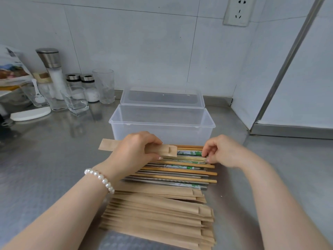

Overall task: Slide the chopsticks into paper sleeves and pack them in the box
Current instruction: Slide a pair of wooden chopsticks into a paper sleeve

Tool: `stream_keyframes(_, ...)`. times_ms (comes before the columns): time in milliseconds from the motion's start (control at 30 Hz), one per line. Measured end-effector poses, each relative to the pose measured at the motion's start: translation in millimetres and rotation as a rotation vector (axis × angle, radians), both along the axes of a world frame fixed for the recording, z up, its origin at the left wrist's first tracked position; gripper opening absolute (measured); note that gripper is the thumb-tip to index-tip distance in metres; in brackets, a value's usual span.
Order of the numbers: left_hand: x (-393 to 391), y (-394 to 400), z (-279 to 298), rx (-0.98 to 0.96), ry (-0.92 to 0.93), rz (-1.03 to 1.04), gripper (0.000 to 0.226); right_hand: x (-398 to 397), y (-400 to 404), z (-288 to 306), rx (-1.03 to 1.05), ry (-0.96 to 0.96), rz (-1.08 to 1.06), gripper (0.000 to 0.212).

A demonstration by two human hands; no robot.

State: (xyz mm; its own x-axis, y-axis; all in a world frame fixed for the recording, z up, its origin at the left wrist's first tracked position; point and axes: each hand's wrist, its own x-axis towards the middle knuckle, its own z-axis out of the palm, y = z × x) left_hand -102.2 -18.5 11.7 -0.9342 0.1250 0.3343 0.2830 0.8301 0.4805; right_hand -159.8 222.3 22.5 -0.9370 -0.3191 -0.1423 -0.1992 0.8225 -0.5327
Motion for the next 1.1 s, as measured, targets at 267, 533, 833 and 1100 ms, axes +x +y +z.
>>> stream_keyframes(267, -0.6, 0.4, -1.6, 0.01, -0.007, -0.033, 0.035, 2.2, 6.8, 7.4, -0.228, -0.037, 0.023, 0.028)
stream_keyframes(533, -0.6, 0.4, 0.0, 0.067, 0.059, 0.006, 0.033, 4.1, 6.1, 18.4, -1.06, 0.114, -0.193, 0.021)
stream_keyframes(833, 0.1, -2.3, 1.7, 0.08, 0.077, 0.045, 0.031, -3.4, 30.6, 20.0, -1.544, 0.317, -0.669, 0.028)
stream_keyframes(1100, -1.7, -6.6, 0.0, 0.083, 0.05, 0.083, 0.029, -6.6, 37.4, 18.7, -1.579, 0.343, -0.805, 0.029)
